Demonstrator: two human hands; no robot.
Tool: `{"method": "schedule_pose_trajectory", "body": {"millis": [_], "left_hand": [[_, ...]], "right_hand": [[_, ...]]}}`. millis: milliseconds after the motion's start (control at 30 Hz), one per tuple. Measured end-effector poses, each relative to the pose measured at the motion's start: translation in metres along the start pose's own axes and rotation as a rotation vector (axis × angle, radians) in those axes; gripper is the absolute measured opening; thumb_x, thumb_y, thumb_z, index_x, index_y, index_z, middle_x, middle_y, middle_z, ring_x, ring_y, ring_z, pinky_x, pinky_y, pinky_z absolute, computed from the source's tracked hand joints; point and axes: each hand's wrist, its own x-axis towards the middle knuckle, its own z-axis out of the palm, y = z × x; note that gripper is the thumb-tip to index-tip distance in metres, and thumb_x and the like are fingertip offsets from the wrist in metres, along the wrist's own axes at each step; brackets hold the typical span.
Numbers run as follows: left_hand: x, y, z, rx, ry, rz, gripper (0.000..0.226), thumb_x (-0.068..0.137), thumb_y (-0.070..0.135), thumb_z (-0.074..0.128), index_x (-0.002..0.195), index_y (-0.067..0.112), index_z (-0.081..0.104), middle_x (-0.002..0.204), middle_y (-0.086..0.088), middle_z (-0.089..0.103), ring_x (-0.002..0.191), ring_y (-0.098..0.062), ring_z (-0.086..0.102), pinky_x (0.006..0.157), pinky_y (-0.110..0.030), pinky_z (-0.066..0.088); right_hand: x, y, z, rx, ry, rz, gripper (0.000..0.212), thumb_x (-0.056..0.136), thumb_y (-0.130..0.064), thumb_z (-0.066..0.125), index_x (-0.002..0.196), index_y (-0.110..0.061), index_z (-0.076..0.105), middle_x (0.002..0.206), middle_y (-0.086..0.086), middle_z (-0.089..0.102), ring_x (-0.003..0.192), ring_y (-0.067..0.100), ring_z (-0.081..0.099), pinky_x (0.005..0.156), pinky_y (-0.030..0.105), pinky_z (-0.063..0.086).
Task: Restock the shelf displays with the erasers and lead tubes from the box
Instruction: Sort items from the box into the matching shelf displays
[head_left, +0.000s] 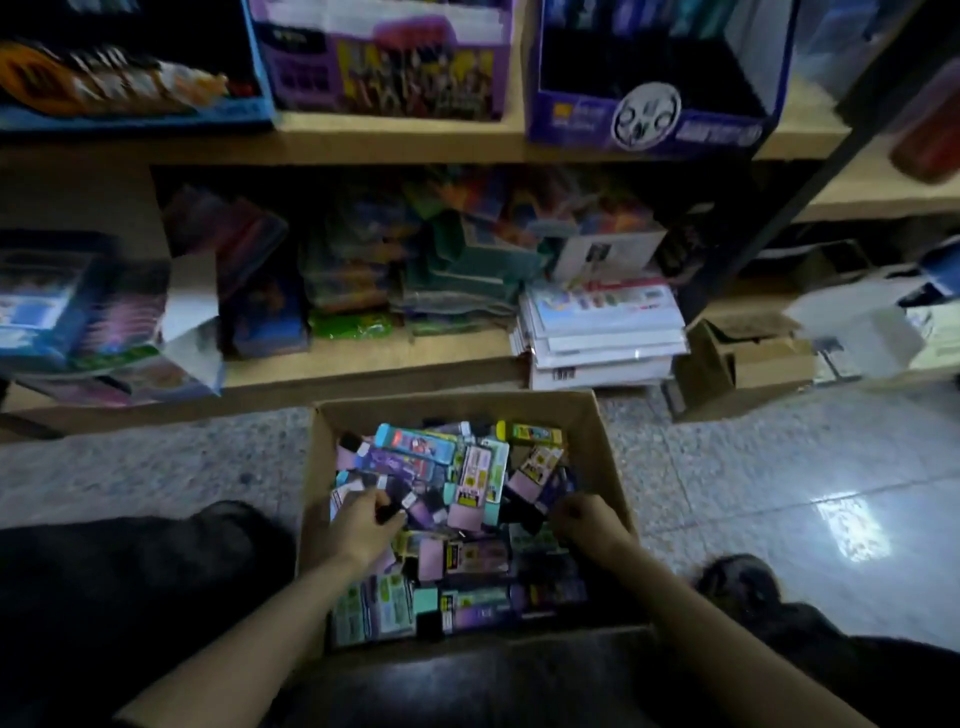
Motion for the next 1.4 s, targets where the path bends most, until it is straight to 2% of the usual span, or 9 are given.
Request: {"method": "schedule_pose_trajectory", "body": {"millis": [100,267,433,533,700,900,1100,1233,1400], "left_hand": [[-0.011,-0.02,0.027,0.072,0.005,0.041,0.03,0.083,0.03,0.069,0.103,0.011,0.057,0.103,-0.007,0.055,0.093,-0.023,0.056,0.079,-0.035,0.048],[-0.013,-0.021,0.045,0.306,-0.043,0.238,0.044,0.081,0.047,0.065,0.112,0.017,0.054,0.11,0.002,0.051,0.103,-0.016,0.048,0.084,-0.028,0.042],[-0.012,-0.013,0.06,0.321,-0.051,0.204,0.044,0.081,0.043,0.068,0.111,0.017,0.049,0.113,0.0,0.052,0.101,-0.017,0.05,0.079,-0.029,0.043],[-0.014,-0.009,0.064,0.172,-0.023,0.114,0.031,0.083,0.028,0.069,0.1,0.016,0.046,0.105,-0.004,0.056,0.086,-0.018,0.052,0.068,-0.029,0.04],[-0.01,-0.007,0.056,-0.272,-0.148,-0.1,0.022,0.081,0.011,0.071,0.099,0.012,0.057,0.1,-0.008,0.063,0.094,-0.025,0.06,0.077,-0.028,0.046],[-0.007,-0.007,0.041,-0.652,-0.144,-0.202,0.022,0.082,0.016,0.069,0.102,0.012,0.062,0.1,-0.004,0.064,0.098,-0.024,0.058,0.087,-0.031,0.043],[-0.003,0.008,0.023,-0.931,-0.19,-0.23,0.027,0.079,0.026,0.066,0.104,0.018,0.059,0.103,-0.003,0.067,0.093,-0.014,0.065,0.075,-0.022,0.049],[0.002,0.014,0.017,-0.953,-0.096,-0.215,0.027,0.087,0.023,0.061,0.112,0.013,0.057,0.11,-0.009,0.065,0.102,-0.021,0.062,0.095,-0.036,0.046],[0.002,0.013,0.017,-0.943,-0.028,-0.209,0.021,0.088,0.022,0.061,0.108,0.015,0.059,0.098,-0.004,0.066,0.089,-0.017,0.064,0.07,-0.026,0.048]], "right_hand": [[0.004,0.02,0.037,-0.029,-0.012,0.049,0.029,0.087,-0.02,0.064,0.112,-0.004,0.061,0.113,0.015,0.064,0.106,0.027,0.06,0.088,0.035,0.045],[0.009,0.038,0.064,-0.272,0.142,-0.028,0.059,0.086,-0.021,0.059,0.139,-0.015,0.035,0.148,0.008,0.031,0.136,0.03,0.026,0.109,0.035,0.026],[0.025,0.044,0.055,-0.472,0.04,-0.091,0.078,0.088,-0.034,0.059,0.149,-0.02,0.013,0.155,0.001,0.021,0.14,0.03,0.017,0.112,0.039,0.02],[0.027,0.044,0.053,-0.59,0.048,-0.133,0.077,0.083,-0.04,0.063,0.144,-0.017,0.021,0.144,0.007,0.036,0.127,0.032,0.031,0.102,0.042,0.029],[0.035,0.039,0.05,-0.711,-0.042,-0.137,0.079,0.076,-0.052,0.067,0.133,-0.01,0.032,0.137,0.012,0.037,0.125,0.031,0.033,0.101,0.041,0.03],[0.036,0.04,0.039,-0.775,-0.128,-0.262,0.078,0.074,-0.051,0.069,0.133,-0.012,0.036,0.136,0.011,0.037,0.125,0.031,0.031,0.101,0.041,0.028],[0.029,0.038,0.037,-0.651,-0.142,-0.336,0.057,0.083,-0.046,0.061,0.129,-0.019,0.041,0.127,0.01,0.056,0.122,0.027,0.046,0.103,0.035,0.023],[0.026,0.035,0.033,-0.917,-0.275,-0.418,0.078,0.076,-0.061,0.061,0.138,-0.022,0.035,0.137,0.007,0.047,0.129,0.027,0.037,0.11,0.042,0.018],[0.021,0.035,0.044,-1.036,-0.229,-0.497,0.082,0.083,-0.044,0.063,0.147,-0.017,0.019,0.145,0.01,0.04,0.136,0.026,0.033,0.116,0.044,0.006]]}}
